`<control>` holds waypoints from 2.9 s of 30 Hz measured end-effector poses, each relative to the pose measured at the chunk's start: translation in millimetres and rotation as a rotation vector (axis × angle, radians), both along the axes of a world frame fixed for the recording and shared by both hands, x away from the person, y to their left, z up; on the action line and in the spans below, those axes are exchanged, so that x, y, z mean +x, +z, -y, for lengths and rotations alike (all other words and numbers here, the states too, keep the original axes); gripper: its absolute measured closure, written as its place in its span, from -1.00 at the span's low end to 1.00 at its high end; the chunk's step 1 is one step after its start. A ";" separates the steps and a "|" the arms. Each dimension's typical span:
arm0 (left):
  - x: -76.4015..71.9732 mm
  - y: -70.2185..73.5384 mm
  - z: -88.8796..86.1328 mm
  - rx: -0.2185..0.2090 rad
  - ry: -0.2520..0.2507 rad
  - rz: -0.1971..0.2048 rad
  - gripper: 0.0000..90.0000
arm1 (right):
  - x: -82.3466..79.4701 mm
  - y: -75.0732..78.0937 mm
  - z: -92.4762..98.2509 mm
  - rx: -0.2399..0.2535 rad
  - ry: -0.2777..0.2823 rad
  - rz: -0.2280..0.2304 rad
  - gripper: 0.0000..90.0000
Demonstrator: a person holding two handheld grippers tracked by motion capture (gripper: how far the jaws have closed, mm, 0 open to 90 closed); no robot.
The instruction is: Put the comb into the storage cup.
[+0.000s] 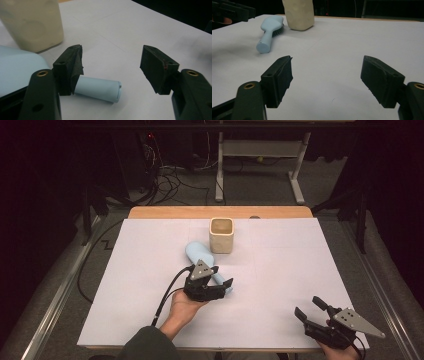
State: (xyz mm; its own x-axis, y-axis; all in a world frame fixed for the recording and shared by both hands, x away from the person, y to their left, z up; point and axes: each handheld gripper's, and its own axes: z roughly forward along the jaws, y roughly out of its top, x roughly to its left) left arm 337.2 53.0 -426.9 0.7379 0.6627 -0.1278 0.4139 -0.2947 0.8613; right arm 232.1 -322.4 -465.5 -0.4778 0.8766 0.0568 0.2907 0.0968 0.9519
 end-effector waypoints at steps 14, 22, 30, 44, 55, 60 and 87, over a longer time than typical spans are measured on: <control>19.6 18.0 20.1 0.120 -0.009 -0.128 -0.13 | -0.2 0.1 0.2 0.003 0.003 -0.001 -0.42; 34.3 24.0 30.2 0.212 -0.032 -0.192 -0.03 | -0.2 0.1 0.6 0.008 0.002 -0.002 -0.42; 44.8 21.9 42.4 0.304 -0.067 -0.259 0.10 | -0.3 0.2 0.9 0.010 0.003 0.000 -0.42; 59.0 9.8 47.2 0.444 -0.075 -0.364 0.73 | 0.1 0.0 0.6 0.007 0.002 -0.002 -0.42; 67.8 15.1 57.9 0.512 -0.090 -0.389 0.88 | 0.1 -0.1 1.3 0.011 0.003 -0.004 -0.42; 68.8 12.8 61.6 0.529 -0.104 -0.401 0.96 | 0.6 -0.4 1.3 0.011 0.005 -0.007 -0.42; 66.0 3.3 60.4 0.572 -0.135 -0.444 0.99 | 3.0 -0.4 -0.8 0.010 0.009 -0.004 -0.42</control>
State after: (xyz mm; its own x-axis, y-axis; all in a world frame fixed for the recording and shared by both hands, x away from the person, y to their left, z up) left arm 403.2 -7.4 -423.6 0.7772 0.6220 -0.0954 0.6160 -0.7209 0.3174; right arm 235.1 -321.6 -465.8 -0.4856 0.8716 0.0671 0.2935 0.0902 0.9517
